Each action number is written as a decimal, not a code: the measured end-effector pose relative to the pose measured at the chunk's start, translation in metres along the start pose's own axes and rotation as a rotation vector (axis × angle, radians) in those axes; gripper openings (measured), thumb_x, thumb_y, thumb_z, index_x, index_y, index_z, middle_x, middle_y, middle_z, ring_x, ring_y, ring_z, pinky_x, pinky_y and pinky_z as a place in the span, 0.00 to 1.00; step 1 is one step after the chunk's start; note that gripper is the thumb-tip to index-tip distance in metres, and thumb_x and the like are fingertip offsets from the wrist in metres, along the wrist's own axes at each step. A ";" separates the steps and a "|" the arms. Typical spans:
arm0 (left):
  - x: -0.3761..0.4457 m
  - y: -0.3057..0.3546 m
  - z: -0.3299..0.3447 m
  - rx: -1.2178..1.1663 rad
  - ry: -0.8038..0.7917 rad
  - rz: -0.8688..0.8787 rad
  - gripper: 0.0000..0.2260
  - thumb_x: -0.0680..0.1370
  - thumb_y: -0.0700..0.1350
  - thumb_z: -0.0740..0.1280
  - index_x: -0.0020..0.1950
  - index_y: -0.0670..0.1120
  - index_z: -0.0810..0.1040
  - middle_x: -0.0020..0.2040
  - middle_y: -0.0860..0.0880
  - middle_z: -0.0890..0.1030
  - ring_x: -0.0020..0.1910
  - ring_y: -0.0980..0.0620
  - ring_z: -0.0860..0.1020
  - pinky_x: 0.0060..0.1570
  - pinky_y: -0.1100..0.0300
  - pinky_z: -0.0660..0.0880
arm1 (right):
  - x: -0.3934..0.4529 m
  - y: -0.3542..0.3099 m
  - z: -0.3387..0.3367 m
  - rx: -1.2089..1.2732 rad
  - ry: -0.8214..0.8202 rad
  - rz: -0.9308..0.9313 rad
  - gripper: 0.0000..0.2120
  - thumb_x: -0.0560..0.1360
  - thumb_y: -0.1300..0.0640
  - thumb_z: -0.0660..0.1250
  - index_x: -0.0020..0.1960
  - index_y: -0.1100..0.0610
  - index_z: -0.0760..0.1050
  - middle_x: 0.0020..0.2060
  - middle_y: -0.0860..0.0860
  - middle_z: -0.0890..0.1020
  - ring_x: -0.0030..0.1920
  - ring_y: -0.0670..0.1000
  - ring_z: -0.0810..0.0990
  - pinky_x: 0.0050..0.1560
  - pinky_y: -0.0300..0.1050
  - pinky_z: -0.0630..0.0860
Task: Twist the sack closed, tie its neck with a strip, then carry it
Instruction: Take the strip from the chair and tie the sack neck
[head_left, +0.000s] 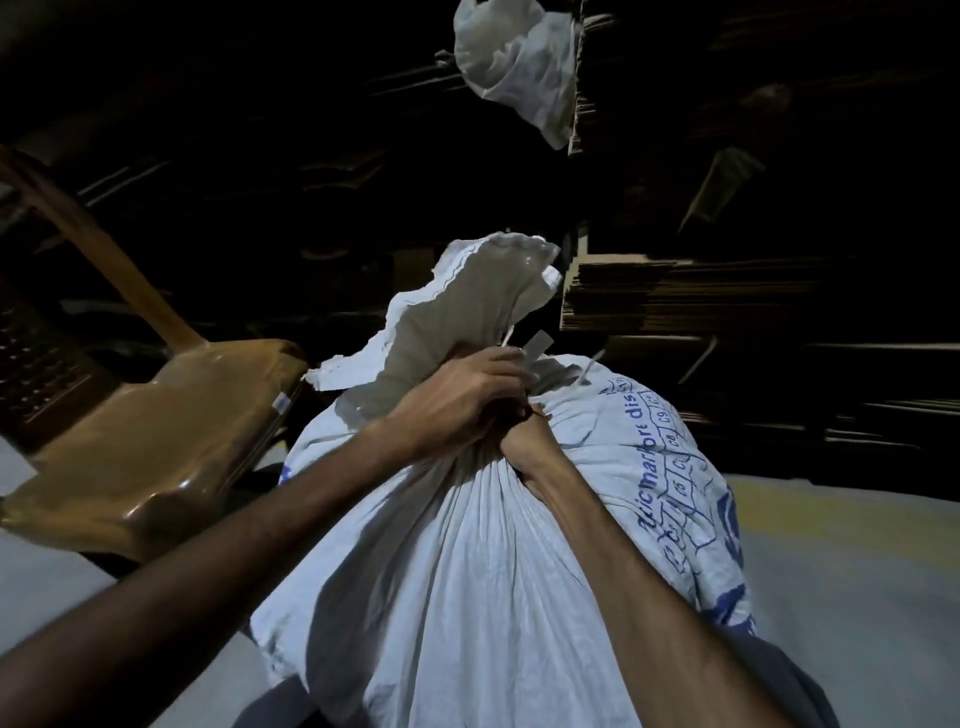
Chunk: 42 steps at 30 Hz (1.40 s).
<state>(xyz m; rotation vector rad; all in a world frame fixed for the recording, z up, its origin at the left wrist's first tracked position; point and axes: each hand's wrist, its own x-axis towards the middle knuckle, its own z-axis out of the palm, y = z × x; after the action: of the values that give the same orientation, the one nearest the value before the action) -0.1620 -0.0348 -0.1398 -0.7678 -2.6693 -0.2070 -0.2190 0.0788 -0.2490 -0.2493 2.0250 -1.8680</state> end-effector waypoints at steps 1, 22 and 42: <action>0.006 -0.005 -0.001 0.061 -0.053 0.005 0.11 0.76 0.36 0.70 0.57 0.44 0.86 0.63 0.46 0.86 0.69 0.44 0.79 0.64 0.47 0.76 | 0.007 0.003 0.001 -0.036 -0.002 -0.005 0.18 0.69 0.49 0.67 0.57 0.54 0.81 0.52 0.56 0.86 0.55 0.61 0.85 0.59 0.65 0.82; -0.034 -0.002 0.027 -0.633 0.389 -0.904 0.08 0.73 0.54 0.78 0.49 0.53 0.86 0.42 0.52 0.87 0.47 0.51 0.86 0.58 0.39 0.81 | -0.034 -0.037 0.002 0.171 -0.037 -0.138 0.24 0.75 0.30 0.59 0.63 0.37 0.84 0.62 0.41 0.87 0.65 0.44 0.83 0.74 0.59 0.74; -0.007 -0.044 0.038 -0.768 0.067 -0.812 0.08 0.69 0.39 0.70 0.36 0.51 0.87 0.37 0.48 0.87 0.42 0.46 0.84 0.52 0.40 0.83 | -0.036 -0.027 0.006 -0.107 0.112 -0.196 0.25 0.75 0.23 0.57 0.59 0.33 0.83 0.43 0.46 0.85 0.49 0.53 0.83 0.58 0.62 0.80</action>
<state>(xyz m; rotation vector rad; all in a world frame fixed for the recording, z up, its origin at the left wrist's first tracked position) -0.1912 -0.0660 -0.1789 0.2161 -2.6488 -1.4657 -0.1875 0.0842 -0.2173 -0.3932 2.2518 -1.9294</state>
